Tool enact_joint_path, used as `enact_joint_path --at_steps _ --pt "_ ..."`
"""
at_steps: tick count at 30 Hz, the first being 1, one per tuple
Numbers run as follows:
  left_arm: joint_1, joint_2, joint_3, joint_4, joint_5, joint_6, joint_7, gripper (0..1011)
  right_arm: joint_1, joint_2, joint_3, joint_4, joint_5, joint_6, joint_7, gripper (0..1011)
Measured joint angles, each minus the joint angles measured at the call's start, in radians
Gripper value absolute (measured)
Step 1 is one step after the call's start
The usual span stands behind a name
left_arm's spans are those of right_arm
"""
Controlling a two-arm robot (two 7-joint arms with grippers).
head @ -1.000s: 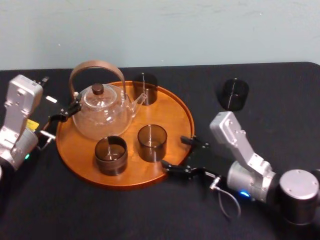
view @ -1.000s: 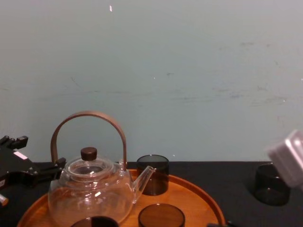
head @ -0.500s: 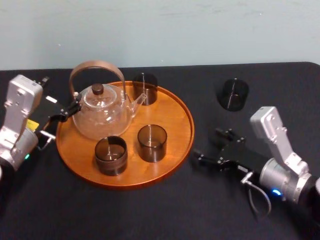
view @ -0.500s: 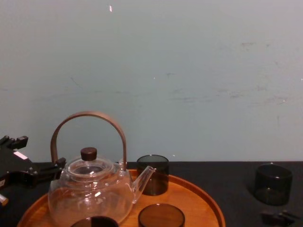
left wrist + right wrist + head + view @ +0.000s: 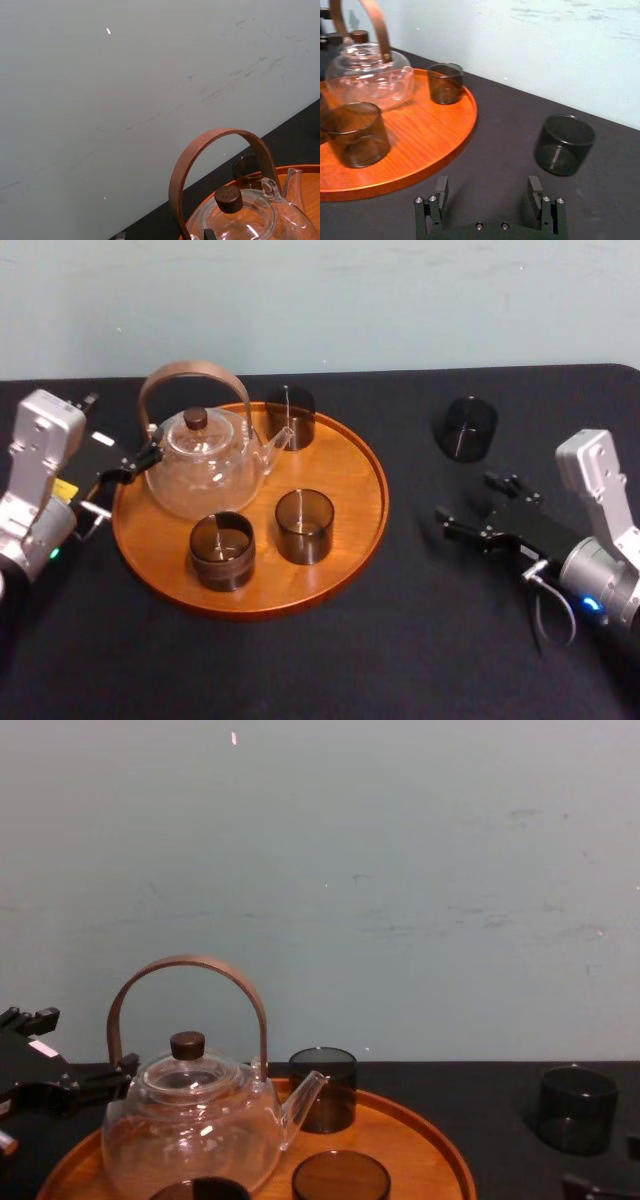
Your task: Pick up the glass from the table and place it on the tray.
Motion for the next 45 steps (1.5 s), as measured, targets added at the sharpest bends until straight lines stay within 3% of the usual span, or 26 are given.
enact_joint_path --at_steps 26,45 --pt "0.0 0.0 0.0 0.0 0.0 0.0 0.0 1010 0.043 -0.024 0.08 0.089 0.03 0.009 -0.017 1002" --pt "0.0 0.0 0.0 0.0 0.0 0.0 0.0 1009 0.163 -0.063 0.069 0.207 0.008 0.031 -0.022 1002"
